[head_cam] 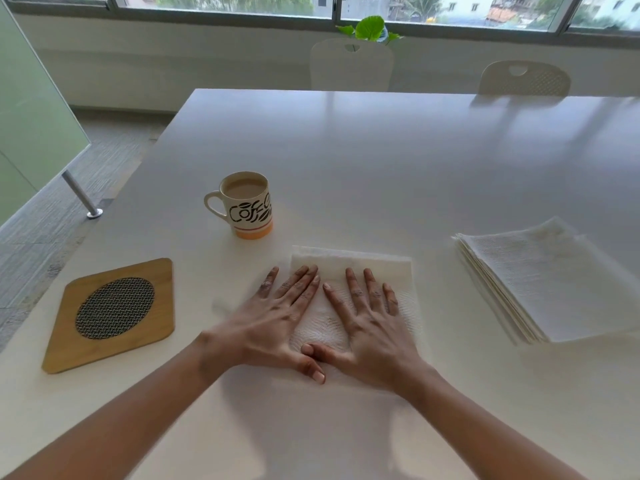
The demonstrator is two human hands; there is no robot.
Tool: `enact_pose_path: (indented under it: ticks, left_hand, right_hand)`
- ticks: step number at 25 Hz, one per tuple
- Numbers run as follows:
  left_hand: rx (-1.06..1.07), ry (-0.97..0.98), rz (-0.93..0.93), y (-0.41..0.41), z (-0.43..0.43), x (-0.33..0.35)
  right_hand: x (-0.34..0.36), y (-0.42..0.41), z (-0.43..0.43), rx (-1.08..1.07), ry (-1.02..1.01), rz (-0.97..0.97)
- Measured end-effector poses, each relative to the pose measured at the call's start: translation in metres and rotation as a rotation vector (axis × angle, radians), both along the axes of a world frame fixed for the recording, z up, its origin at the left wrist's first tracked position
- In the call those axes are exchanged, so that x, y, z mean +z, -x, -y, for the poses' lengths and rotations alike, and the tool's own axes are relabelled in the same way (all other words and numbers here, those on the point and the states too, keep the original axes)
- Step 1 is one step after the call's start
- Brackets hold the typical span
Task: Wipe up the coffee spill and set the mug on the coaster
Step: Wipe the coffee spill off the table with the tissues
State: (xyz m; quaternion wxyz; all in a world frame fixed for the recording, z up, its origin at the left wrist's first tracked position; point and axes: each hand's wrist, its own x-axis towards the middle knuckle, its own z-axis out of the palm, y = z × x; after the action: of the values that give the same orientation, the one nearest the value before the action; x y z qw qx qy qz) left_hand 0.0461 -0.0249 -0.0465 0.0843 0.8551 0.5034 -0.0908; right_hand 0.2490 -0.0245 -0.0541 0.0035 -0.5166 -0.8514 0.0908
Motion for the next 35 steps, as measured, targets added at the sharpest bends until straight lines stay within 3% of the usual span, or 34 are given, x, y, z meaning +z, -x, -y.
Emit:
enact_pose_path:
  ticks: [20, 24, 27, 31, 35]
  left_hand:
    - [0.120, -0.029, 0.014, 0.010, 0.018, -0.001]
    - [0.137, -0.043, 0.170, 0.021, 0.020, 0.001]
    - [0.294, -0.086, 0.269, 0.041, 0.017, -0.003]
    - [0.587, -0.188, 0.205, 0.049, 0.014, -0.018]
    - [0.717, -0.216, 0.196, 0.046, 0.013, -0.020]
  right_hand:
    - [0.000, 0.009, -0.005, 0.135, -0.001, 0.002]
    - [0.004, 0.014, 0.002, 0.081, 0.029, -0.053]
    - [0.002, 0.017, 0.006, 0.032, 0.023, -0.042]
    - [0.002, 0.020, 0.005, 0.034, 0.016, -0.004]
    - [0.002, 0.021, 0.003, 0.039, 0.021, 0.005]
